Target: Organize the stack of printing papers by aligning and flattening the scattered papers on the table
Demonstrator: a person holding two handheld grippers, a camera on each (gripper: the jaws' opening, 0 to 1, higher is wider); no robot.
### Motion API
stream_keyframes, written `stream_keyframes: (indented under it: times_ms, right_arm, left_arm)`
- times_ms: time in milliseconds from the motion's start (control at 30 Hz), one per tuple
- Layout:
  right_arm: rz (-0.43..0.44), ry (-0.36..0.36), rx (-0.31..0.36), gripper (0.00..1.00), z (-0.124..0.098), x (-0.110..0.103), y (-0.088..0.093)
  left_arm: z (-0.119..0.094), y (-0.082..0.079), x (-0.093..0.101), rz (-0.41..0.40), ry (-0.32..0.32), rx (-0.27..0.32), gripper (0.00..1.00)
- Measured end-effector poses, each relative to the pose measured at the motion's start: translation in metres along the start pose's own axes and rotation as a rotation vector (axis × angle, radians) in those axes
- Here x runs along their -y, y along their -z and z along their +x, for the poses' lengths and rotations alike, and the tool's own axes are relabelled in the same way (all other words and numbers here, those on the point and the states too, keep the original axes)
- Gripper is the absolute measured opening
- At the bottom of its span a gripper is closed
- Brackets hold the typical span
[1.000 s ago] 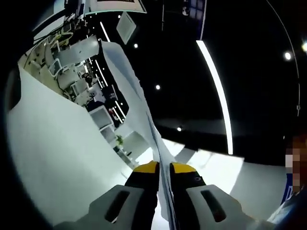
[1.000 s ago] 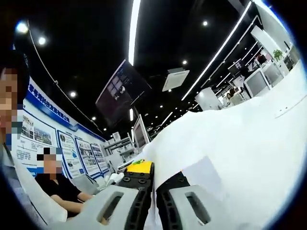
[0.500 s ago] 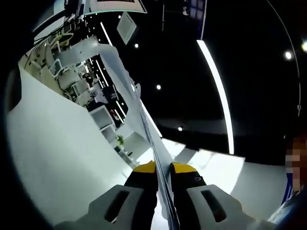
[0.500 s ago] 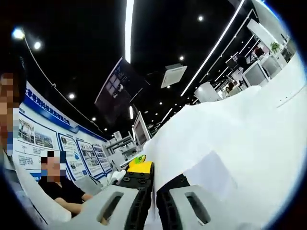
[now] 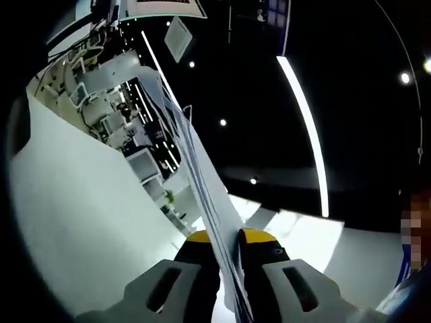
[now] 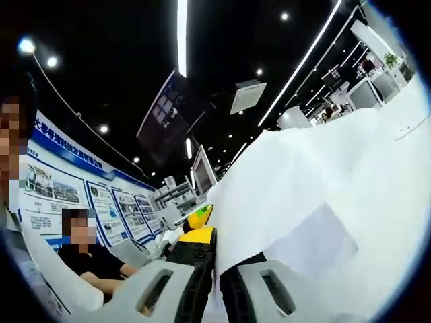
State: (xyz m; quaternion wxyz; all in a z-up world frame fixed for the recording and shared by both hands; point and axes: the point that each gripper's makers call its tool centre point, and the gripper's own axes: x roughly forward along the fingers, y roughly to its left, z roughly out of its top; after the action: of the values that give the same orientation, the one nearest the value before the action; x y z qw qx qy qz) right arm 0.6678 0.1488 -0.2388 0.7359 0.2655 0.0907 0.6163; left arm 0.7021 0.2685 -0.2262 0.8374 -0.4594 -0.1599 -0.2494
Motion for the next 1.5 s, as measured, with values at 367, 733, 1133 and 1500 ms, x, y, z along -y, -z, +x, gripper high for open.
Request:
stream_keyframes:
  times_ms: [367,733,1133,1500]
  right_arm:
    - [0.002,-0.029,-0.043,0.0,0.004,-0.008,0.011]
    - [0.029,-0.079,-0.109,0.0,0.01,-0.02,0.026]
    - [0.023,-0.098,-0.15,0.0,0.014,-0.024,0.038]
    - [0.007,-0.104,-0.164,0.0,0.016,-0.026,0.042]
  left_arm:
    - [0.0,0.001,0.001,0.0,0.001,-0.001,0.14]
    - [0.0,0.001,0.001,0.007,-0.001,-0.002,0.14]
    - [0.001,0.002,0.0,0.026,-0.003,-0.011,0.14]
    - [0.001,0.002,0.0,0.02,-0.003,-0.007,0.14]
